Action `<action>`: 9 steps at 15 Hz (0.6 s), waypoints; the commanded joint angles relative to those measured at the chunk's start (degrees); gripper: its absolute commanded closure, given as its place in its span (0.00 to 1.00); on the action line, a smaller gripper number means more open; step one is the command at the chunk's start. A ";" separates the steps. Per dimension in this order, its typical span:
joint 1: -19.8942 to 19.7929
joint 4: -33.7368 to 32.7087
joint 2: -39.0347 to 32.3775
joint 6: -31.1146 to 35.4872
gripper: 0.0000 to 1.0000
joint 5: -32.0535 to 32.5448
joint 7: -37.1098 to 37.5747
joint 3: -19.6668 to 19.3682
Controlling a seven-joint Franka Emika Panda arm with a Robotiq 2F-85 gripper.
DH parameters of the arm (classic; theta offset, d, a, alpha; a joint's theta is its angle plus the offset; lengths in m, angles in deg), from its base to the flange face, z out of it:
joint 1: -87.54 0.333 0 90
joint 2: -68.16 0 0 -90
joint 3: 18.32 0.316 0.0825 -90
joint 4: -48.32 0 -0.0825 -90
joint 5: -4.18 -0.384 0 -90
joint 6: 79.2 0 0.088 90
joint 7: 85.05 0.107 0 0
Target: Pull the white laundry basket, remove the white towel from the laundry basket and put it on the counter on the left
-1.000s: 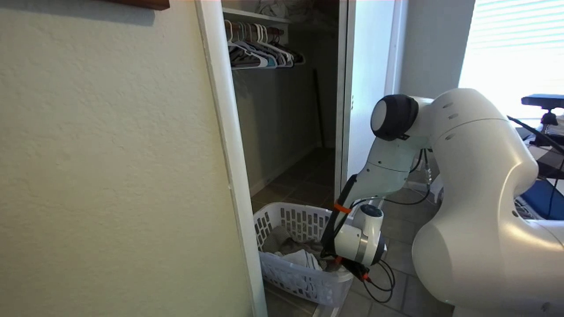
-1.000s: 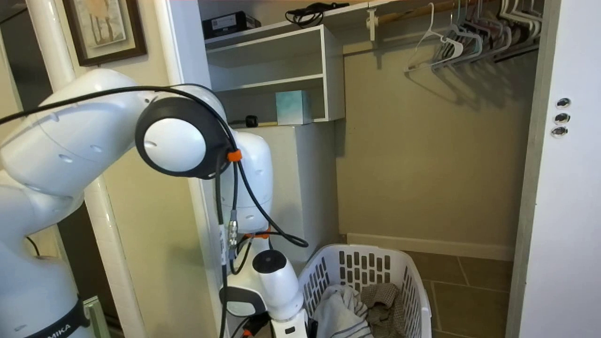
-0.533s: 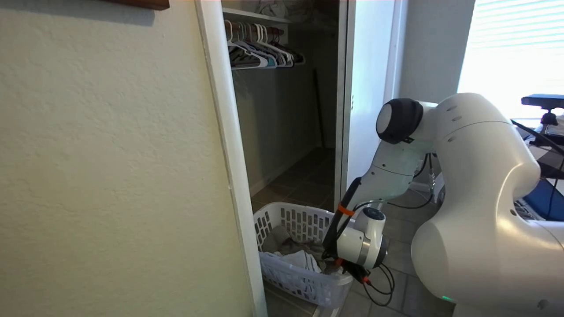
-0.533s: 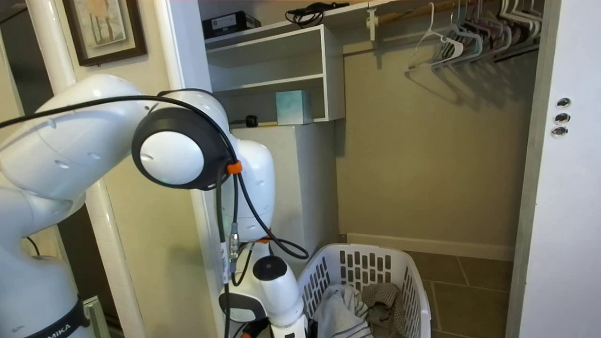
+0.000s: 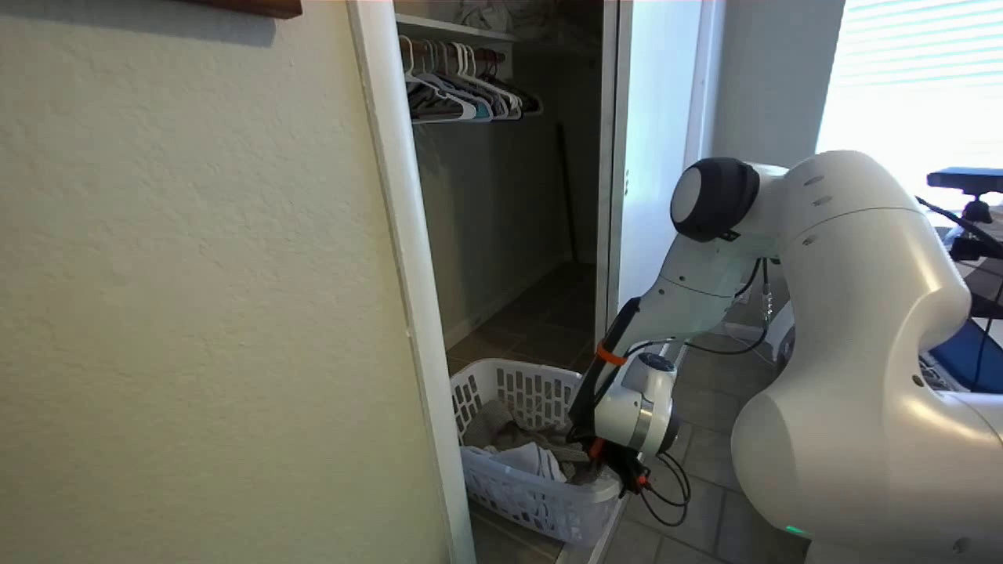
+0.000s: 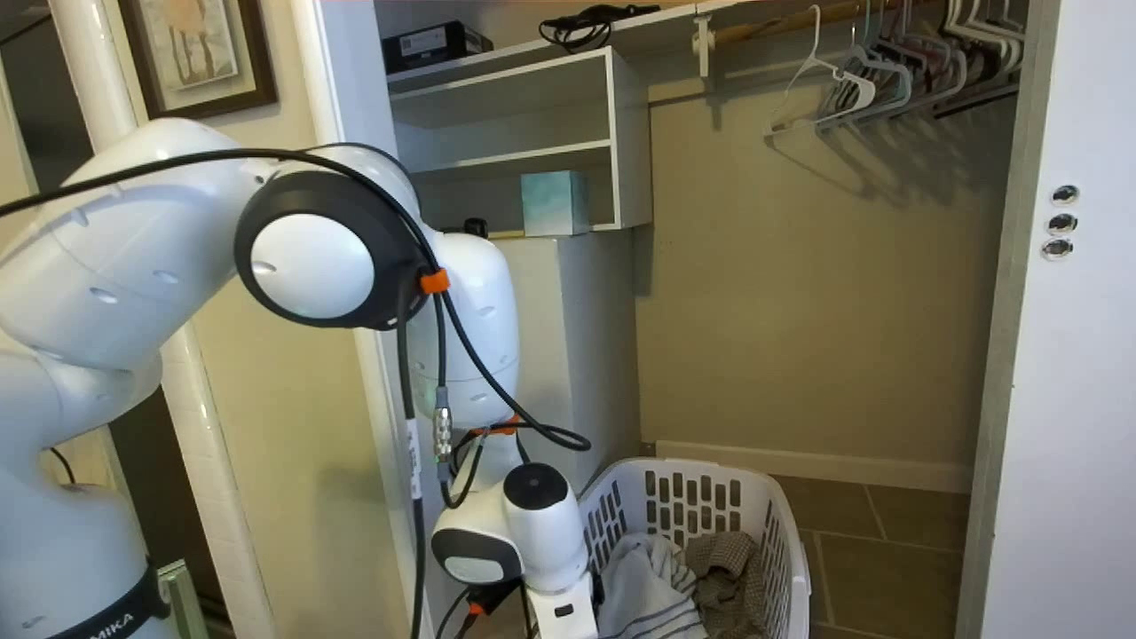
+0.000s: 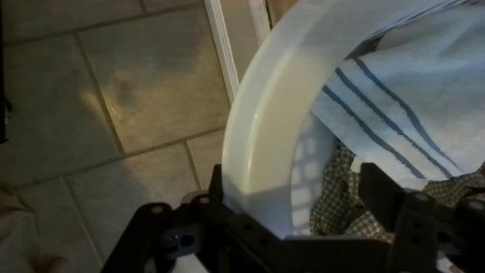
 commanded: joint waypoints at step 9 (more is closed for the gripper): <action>-0.18 -0.64 15.69 -18.71 0.00 -3.10 -11.39 0.11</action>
